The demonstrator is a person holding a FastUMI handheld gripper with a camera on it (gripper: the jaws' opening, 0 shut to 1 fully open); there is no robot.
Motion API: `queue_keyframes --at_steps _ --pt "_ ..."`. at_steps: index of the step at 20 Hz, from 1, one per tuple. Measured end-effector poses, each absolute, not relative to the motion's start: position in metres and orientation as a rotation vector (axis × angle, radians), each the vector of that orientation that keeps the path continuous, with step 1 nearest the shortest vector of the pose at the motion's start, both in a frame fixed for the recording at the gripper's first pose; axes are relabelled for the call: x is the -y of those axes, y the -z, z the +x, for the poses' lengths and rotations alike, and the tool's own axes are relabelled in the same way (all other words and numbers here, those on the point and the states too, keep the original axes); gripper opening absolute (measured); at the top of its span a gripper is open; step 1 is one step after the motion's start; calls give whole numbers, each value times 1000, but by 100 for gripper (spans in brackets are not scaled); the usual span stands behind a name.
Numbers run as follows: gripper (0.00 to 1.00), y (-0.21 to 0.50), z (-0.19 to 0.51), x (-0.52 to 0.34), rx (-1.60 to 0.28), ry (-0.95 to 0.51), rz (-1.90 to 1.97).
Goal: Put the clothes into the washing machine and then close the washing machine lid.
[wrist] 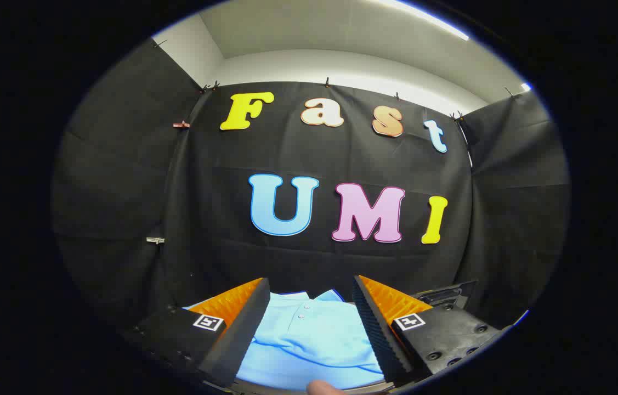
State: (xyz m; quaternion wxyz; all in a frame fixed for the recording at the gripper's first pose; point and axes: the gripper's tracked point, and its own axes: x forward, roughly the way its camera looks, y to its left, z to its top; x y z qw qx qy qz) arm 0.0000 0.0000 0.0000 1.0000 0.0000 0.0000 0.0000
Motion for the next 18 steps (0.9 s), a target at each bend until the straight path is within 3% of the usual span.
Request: queue_keyframes --at_steps 18 --pt "97 15 8 -7 -41 -27 -26"
